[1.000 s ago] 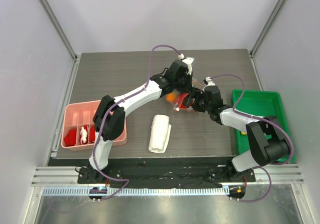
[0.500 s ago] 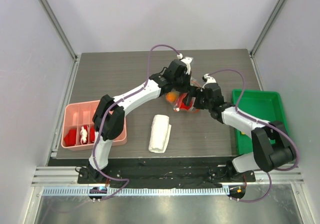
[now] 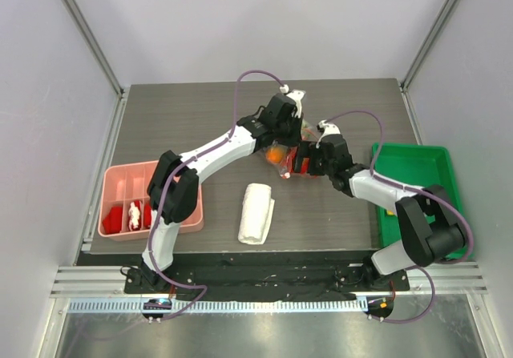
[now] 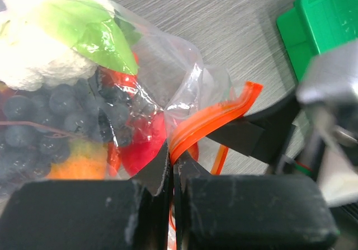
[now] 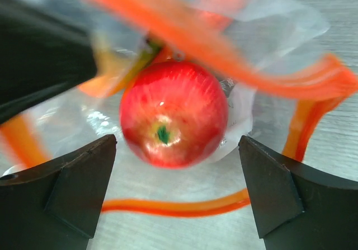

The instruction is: Open the zip-top bag and remove the fake food

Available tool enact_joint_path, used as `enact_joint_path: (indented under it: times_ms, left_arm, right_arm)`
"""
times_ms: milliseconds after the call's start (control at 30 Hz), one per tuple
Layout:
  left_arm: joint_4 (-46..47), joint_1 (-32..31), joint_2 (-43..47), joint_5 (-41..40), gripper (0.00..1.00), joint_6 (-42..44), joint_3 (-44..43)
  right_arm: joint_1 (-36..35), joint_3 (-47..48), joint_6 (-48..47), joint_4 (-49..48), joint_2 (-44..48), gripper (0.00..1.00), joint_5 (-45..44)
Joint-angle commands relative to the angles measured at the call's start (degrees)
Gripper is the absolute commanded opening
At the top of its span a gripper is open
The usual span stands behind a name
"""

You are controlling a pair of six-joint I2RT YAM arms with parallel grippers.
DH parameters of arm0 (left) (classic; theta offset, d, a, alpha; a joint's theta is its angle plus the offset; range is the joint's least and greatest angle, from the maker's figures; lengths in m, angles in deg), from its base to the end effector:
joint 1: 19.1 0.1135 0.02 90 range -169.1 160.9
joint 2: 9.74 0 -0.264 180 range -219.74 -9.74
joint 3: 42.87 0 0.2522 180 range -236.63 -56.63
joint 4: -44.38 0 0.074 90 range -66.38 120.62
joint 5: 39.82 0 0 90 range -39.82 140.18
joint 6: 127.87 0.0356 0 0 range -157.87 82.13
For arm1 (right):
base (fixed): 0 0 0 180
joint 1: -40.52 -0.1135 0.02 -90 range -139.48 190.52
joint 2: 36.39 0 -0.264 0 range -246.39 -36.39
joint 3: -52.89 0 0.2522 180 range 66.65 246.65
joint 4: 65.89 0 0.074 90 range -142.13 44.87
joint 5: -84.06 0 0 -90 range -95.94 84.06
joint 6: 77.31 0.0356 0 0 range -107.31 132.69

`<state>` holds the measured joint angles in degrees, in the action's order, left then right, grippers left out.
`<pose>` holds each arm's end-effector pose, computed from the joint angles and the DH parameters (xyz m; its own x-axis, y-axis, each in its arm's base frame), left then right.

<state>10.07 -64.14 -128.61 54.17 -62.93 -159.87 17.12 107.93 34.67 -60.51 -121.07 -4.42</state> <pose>0.3430 -0.3470 0.2718 -0.6937 0.0967 -0.7138 0.4987 0.7795 -0.3791 0.2791 0.1218 0.1887 -0.6444 0.1288 -0.7537 -0.1895 0.9280 0.3206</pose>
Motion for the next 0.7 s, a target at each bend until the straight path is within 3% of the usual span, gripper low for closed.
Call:
enact_joint_path:
  times_ms: [0,167,400,567,667]
  left_arm:
    - [5.5,-3.7,3.0,7.6,0.00,-2.9,-0.7]
    - [5.2,-3.7,2.8,8.1,0.00,-3.1,-1.3]
    - [5.0,-3.7,2.9,8.3,0.00,-3.1,-1.4]
    - [4.9,-3.7,2.7,7.8,0.00,-3.4,-1.8]
    - [3.9,-3.7,2.4,7.3,0.00,-3.7,-2.7]
  right_arm:
    - [-3.2,4.3,-2.6,-2.2,5.2,0.97,1.3]
    - [-3.4,6.4,-3.4,-3.0,1.5,0.91,4.8]
    - [-3.6,7.8,-7.8,-7.3,-5.6,0.97,5.0]
    - [-3.8,4.2,-7.0,-17.2,-7.9,0.97,3.7]
    - [-3.8,4.5,-5.9,-17.3,-10.0,0.93,1.0]
